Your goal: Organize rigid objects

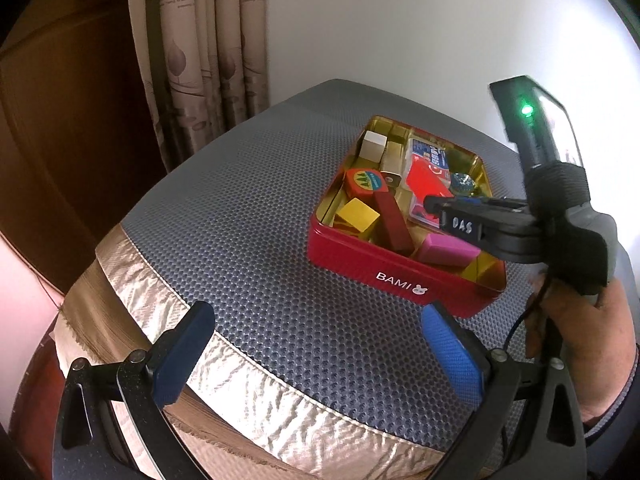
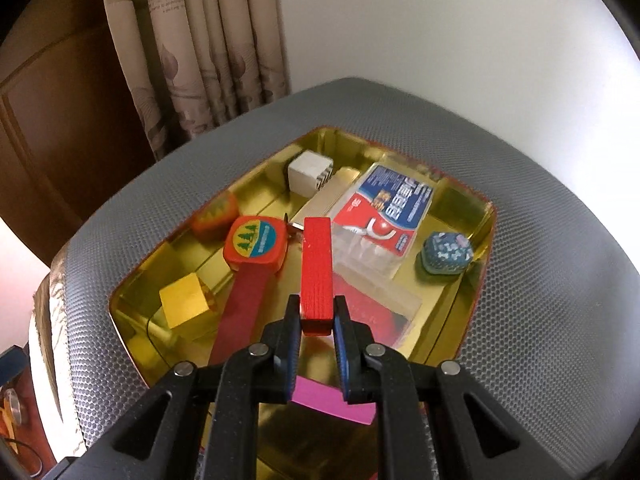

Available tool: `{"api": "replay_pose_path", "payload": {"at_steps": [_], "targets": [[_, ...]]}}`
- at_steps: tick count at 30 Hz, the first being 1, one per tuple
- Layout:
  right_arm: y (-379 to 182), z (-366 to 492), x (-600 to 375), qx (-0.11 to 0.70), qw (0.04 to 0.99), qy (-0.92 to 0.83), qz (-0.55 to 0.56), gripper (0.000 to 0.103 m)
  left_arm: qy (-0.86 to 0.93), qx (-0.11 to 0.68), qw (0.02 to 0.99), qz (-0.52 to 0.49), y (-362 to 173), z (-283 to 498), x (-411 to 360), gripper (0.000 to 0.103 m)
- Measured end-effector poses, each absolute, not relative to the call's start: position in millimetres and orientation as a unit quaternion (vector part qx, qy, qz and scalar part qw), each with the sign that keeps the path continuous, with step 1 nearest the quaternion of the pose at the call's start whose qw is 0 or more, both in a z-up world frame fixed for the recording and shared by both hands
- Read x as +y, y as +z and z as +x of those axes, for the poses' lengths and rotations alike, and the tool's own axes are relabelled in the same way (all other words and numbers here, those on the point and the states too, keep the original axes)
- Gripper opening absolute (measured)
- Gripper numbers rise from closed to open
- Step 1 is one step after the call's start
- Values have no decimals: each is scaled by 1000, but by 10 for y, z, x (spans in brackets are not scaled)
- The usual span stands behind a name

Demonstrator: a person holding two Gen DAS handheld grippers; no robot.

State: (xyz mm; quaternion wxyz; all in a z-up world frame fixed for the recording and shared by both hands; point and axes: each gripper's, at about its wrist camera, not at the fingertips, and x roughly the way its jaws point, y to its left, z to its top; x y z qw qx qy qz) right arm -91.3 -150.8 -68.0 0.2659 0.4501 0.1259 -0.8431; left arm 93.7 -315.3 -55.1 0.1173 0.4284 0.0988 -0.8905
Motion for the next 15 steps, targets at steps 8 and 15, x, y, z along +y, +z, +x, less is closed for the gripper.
{"api": "replay_pose_path", "payload": {"at_steps": [8,15], "targets": [[-164,-565,-965,112,247,-891,364,69,-917,-11,157,367,-441,885,-2862,102],[-60,-397,-319,93,198,-910,352,70,-927,-29,123,352,-441,623,-2458,102]]}}
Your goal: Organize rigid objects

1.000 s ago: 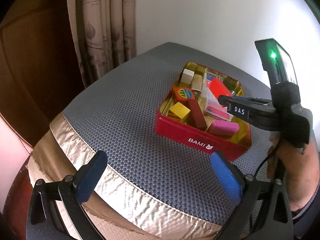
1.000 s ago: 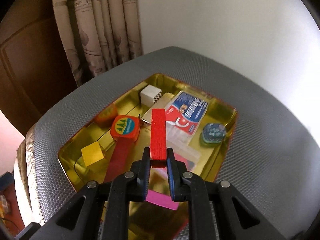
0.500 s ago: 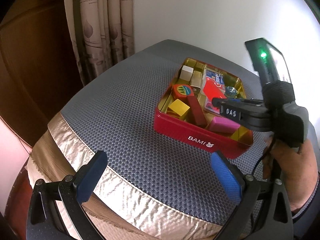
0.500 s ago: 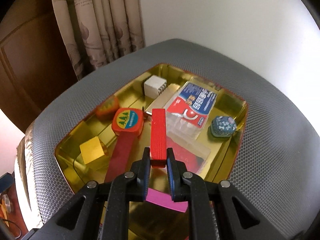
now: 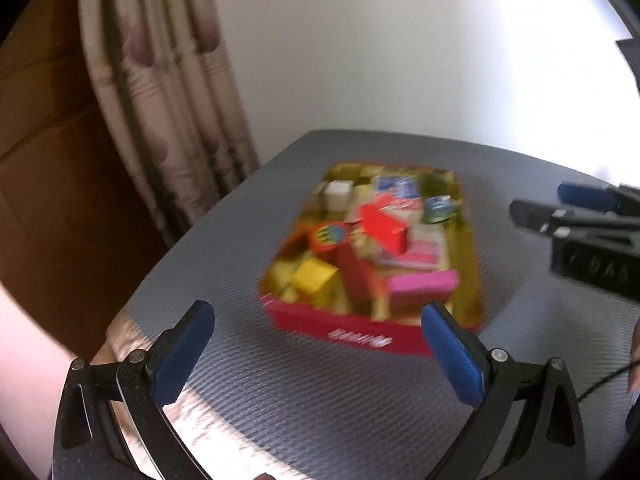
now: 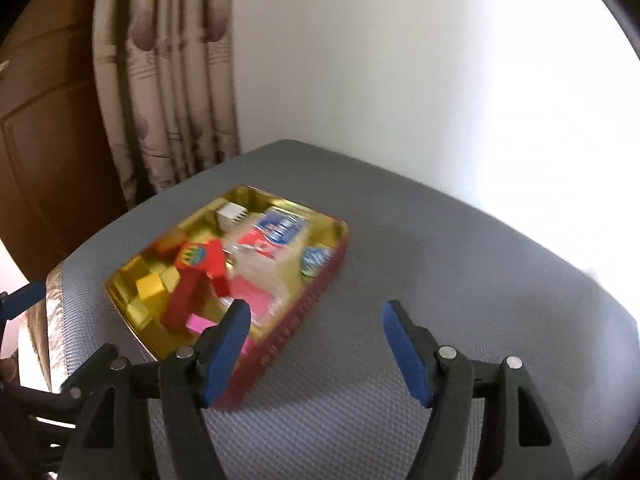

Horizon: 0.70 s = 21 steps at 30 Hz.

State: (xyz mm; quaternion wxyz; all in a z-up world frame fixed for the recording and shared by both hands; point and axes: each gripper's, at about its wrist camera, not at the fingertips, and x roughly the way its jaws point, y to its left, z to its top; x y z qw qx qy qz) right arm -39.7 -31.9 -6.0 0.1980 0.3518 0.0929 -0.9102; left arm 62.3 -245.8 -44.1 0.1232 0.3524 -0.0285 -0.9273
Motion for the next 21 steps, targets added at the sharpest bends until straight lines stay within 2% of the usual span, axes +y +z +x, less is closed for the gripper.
{"api": "replay_pose_path", "payload": {"at_steps": [6,21], "targets": [[-50,-443,-26,70,180,-915,355,71,-935,-64,128,325,-273,552,-2034,102],[146,-327,309,38,187,-924,332,71,-928,-23,146,341,-304,513,-2019,102]]}}
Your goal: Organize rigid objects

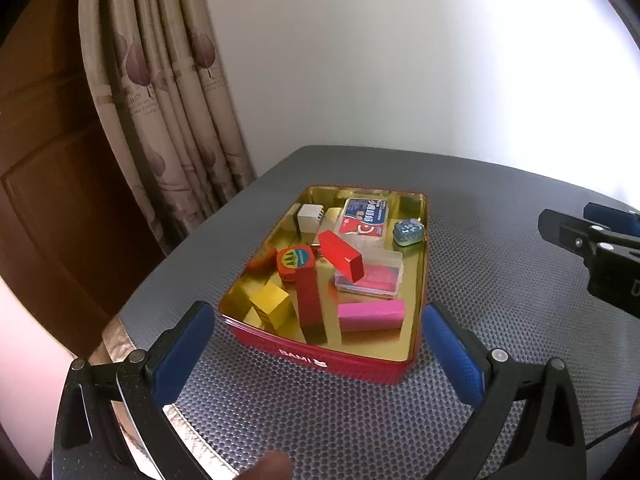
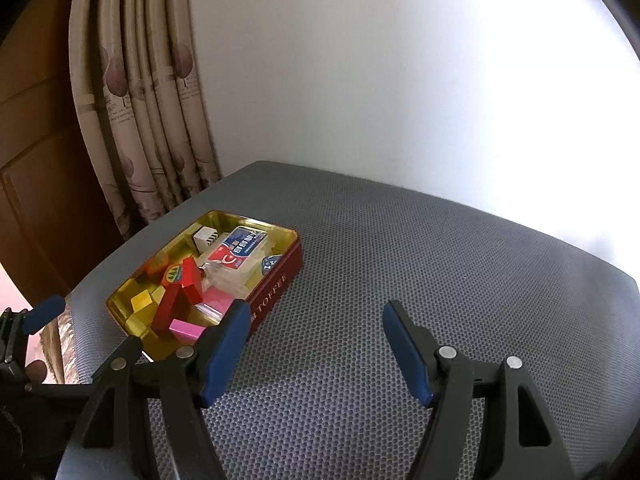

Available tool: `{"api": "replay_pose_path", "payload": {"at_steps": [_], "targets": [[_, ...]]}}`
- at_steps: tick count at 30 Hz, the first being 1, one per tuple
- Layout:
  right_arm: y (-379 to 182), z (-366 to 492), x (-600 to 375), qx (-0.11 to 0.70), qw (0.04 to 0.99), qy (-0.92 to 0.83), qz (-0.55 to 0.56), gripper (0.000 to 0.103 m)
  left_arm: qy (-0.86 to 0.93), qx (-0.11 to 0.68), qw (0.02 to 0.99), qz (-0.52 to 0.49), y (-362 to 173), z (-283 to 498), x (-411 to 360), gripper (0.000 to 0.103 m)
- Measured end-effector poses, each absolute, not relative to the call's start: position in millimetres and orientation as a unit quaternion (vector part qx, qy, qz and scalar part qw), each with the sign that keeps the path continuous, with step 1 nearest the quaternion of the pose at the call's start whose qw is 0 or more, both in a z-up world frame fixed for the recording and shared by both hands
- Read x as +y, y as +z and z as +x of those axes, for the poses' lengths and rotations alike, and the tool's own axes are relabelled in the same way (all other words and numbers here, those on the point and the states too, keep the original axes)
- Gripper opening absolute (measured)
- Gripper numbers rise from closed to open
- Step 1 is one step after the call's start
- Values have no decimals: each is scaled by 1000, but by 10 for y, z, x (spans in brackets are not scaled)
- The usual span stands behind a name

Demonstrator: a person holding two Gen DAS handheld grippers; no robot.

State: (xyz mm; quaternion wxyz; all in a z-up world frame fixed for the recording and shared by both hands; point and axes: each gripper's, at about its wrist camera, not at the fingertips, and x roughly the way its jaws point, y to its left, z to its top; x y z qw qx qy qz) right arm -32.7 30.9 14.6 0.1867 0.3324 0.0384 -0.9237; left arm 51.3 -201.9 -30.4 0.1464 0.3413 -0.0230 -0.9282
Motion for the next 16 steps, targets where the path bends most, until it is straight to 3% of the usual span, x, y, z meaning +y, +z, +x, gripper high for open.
{"api": "replay_pose_path", "payload": {"at_steps": [7,16], "targets": [[196,-264,348,41,193,-925,325,71,-923,26,132,361,-373,462,-2160,103],[197,-283,407,38,193,-925,325,71,-920,22,160,358,-415,483,-2215,103]]}}
